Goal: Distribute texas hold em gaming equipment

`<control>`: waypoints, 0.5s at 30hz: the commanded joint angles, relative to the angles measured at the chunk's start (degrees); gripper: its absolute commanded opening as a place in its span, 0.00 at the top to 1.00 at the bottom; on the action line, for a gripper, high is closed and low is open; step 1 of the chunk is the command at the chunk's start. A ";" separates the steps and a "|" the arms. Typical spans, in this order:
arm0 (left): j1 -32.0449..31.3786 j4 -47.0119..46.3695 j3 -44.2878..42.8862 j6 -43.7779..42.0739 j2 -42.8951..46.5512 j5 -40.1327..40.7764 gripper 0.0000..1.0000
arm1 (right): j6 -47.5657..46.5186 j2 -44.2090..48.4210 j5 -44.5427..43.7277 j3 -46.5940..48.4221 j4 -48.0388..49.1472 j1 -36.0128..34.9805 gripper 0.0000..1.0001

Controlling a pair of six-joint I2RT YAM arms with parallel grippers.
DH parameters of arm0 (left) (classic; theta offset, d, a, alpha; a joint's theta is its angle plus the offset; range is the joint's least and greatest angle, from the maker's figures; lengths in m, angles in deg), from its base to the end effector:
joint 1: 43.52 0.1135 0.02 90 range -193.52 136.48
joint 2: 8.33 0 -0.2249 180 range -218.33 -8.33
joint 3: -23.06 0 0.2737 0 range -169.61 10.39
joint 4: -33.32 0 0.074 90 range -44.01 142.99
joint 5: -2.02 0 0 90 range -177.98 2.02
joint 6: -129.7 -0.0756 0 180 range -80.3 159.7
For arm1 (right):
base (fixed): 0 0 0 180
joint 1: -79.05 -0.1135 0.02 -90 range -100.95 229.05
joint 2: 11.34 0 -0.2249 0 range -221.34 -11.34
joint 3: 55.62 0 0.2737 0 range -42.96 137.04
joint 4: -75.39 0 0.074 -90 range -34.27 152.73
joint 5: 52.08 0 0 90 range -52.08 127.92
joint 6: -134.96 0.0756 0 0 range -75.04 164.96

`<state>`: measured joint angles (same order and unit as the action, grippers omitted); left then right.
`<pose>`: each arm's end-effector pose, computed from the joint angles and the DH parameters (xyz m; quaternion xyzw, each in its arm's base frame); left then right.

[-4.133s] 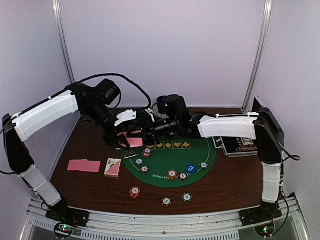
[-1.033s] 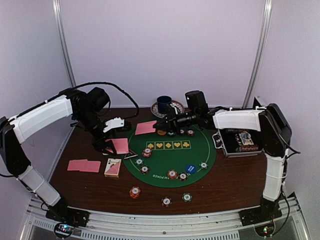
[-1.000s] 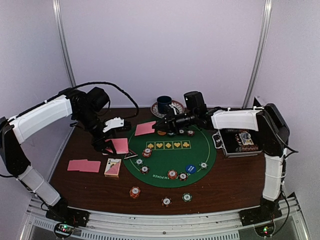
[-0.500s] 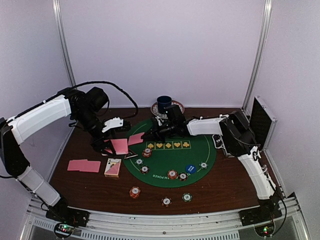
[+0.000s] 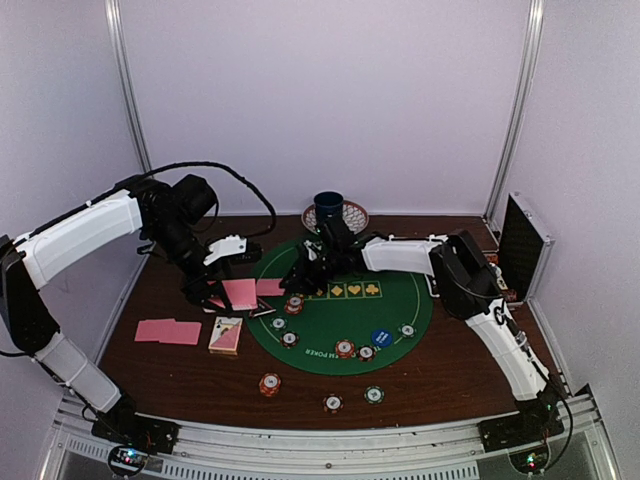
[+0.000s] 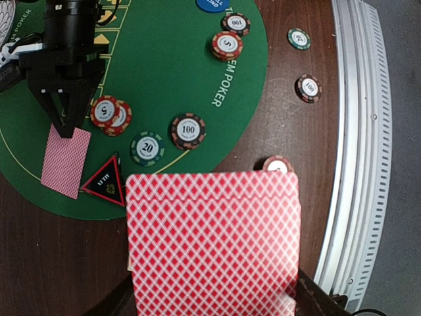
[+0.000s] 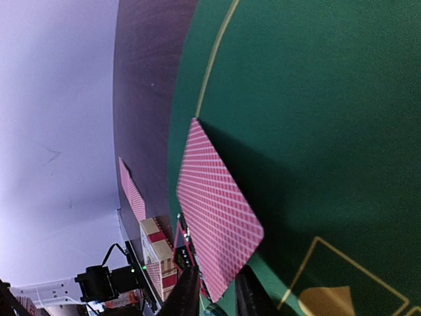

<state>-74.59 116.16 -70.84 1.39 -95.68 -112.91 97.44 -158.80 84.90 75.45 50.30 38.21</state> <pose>0.2536 -0.1900 0.2309 0.5729 0.7825 -0.2065 0.1298 0.3922 0.4121 0.0741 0.0781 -0.8484 -0.5235 0.0057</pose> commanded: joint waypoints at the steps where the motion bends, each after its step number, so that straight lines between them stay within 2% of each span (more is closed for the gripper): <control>1: 0.40 -0.30 -1.78 0.47 0.97 -2.54 0.99 | -7.01 1.46 -4.78 2.87 -8.96 -0.12 0.49; 3: 0.40 -0.20 -1.82 0.45 1.09 -2.63 0.99 | -8.31 2.44 -5.42 2.69 -10.26 -0.05 0.27; 4: 0.41 -0.21 -1.83 0.49 1.09 -2.67 1.00 | -9.12 3.17 -6.08 2.50 -10.85 -0.03 0.11; 5: 0.40 -0.14 -1.83 0.43 1.02 -2.67 1.00 | -9.73 3.93 -6.62 2.21 -11.26 0.04 0.02; 15: 0.40 -0.03 -1.96 0.36 0.79 -2.60 1.00 | -17.59 14.86 -15.49 -4.44 -19.28 0.88 0.00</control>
<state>-74.59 116.42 -70.86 1.42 -95.68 -113.90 84.99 -151.25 75.41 74.05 37.10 38.69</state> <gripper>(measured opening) 0.675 0.995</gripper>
